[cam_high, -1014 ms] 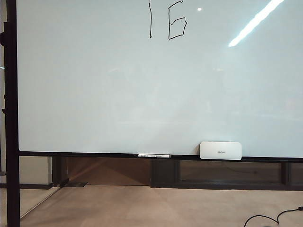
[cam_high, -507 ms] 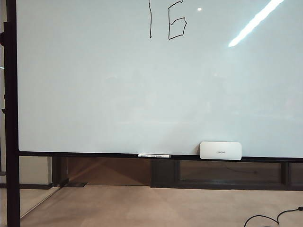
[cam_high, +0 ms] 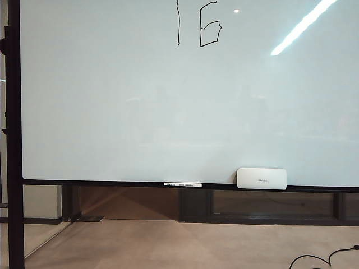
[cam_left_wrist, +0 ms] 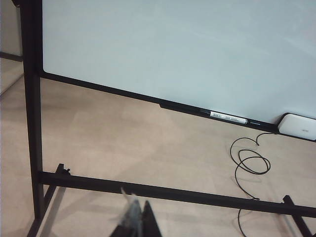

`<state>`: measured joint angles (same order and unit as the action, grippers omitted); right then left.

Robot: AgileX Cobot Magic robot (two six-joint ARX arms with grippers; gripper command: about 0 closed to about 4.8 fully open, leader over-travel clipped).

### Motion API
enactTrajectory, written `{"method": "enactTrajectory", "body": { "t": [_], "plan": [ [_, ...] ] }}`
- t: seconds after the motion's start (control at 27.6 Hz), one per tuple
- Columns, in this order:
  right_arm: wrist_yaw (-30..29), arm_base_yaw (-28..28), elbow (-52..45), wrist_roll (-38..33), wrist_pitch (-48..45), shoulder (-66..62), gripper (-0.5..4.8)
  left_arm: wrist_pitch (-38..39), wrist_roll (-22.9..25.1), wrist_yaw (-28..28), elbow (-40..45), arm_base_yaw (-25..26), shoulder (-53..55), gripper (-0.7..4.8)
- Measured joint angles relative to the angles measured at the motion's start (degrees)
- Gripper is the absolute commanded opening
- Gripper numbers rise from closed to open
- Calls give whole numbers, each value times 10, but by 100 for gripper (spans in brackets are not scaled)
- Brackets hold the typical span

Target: Reach to the right to find the marker pen, pick it up, and write the number 16 on the whiteboard.

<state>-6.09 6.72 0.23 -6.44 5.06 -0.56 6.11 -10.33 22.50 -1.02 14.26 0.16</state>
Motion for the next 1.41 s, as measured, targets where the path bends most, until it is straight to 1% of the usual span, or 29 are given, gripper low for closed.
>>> {"method": "enactTrajectory", "body": {
  "t": [0.14,0.29,0.36,0.43,0.58,1.41],
  "plan": [
    [5,0,0,7,5,0,-1,-11,5,0,7,0,0,-6],
    [47,0,0,12,37,0,-1,-14,5,0,6,-3,0,-5],
    [52,0,0,4,50,0,-1,-14,2,0,6,-4,0,-5],
    [52,0,0,-7,52,0,-1,-12,-11,0,6,-4,0,-5],
    [52,0,0,-23,52,0,-1,12,-20,0,6,-4,0,-5],
    [60,0,0,-25,54,1,0,15,-20,0,6,-4,0,-5]
  ]
}}
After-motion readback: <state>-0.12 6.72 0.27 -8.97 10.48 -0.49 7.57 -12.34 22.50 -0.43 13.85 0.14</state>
